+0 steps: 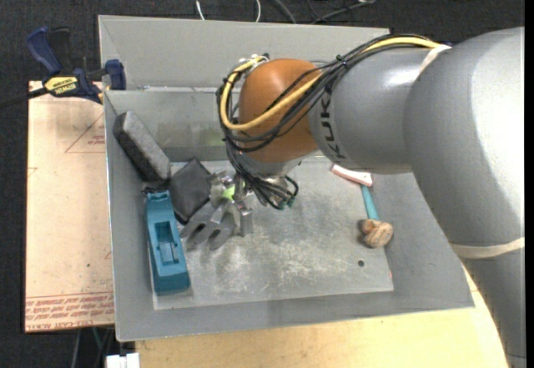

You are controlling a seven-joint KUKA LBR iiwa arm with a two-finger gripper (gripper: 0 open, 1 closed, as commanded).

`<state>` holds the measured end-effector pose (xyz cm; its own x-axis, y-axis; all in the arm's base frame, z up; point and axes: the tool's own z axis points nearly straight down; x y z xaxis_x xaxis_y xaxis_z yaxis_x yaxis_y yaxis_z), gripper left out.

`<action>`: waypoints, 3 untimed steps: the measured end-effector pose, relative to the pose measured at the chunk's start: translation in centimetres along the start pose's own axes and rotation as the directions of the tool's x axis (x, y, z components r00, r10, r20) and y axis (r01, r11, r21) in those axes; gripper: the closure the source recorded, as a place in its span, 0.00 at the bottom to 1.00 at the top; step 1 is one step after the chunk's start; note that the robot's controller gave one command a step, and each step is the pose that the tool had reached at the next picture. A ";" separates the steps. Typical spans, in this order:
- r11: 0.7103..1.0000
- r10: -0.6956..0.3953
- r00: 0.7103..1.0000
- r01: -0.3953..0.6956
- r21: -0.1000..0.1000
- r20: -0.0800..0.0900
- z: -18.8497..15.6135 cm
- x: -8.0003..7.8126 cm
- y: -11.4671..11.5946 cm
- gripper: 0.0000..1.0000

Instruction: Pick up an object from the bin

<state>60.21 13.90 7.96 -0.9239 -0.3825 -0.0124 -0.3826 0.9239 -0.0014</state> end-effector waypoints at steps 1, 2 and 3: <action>1.000 0.002 1.000 -0.002 -0.002 -0.004 -1.9 0.1 0.1 1.00; 1.000 0.001 1.000 -0.001 -0.002 0.002 -5.2 -0.1 0.1 1.00; 1.000 0.002 1.000 -0.002 -0.002 0.002 -7.5 -0.2 0.2 1.00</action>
Offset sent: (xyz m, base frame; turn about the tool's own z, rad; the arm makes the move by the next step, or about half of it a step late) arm -0.0016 -0.0004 0.0122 0.0011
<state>60.20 14.10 15.46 -0.9245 -0.3810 -0.0146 -0.3810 0.9246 0.0007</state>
